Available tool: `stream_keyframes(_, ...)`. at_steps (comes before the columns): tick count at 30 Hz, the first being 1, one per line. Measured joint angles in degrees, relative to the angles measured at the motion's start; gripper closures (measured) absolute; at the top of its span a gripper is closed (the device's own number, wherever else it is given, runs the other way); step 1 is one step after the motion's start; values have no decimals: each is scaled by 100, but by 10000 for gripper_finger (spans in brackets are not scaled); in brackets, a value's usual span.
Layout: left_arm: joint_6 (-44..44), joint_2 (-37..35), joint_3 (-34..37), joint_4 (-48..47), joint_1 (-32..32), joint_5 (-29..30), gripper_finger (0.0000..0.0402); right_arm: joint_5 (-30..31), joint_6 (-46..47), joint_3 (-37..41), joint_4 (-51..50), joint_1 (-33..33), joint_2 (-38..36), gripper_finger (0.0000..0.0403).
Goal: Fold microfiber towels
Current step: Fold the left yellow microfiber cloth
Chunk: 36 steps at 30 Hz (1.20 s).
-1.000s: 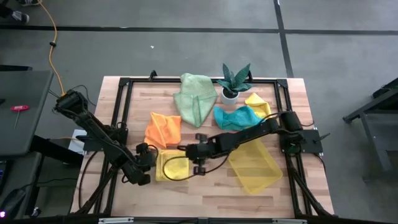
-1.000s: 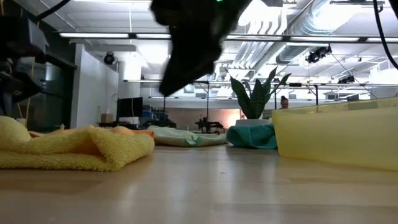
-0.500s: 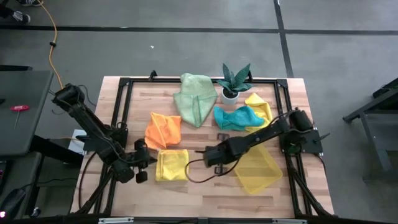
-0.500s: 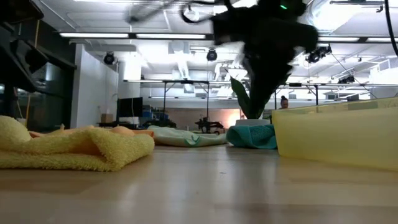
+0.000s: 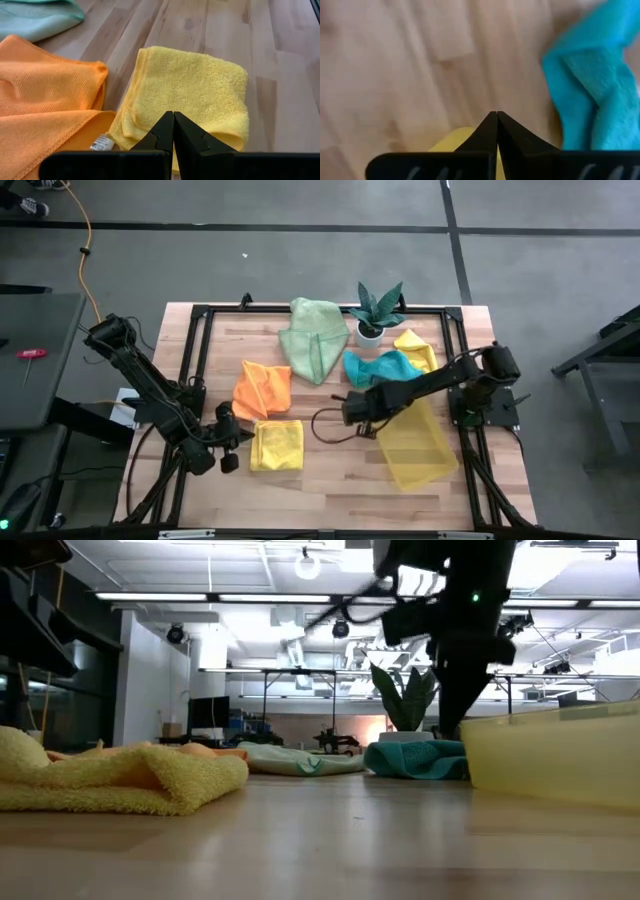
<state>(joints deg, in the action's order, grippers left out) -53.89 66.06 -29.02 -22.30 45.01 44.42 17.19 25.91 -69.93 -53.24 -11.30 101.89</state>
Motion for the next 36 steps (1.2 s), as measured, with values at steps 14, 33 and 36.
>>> stream_keyframes(14, 7, 2, 0, -5, -2, 294, 401, 505, 434, 95, -1173, 566, 4, 403)
stream_keyframes(33, 7, 2, 0, -7, -2, 293, 401, -542, 1838, 791, -2392, 584, 2, 403)
stream_keyframes(36, 7, 4, 0, -7, -2, 293, 401, -828, 2081, 787, -2638, 456, 2, 403)
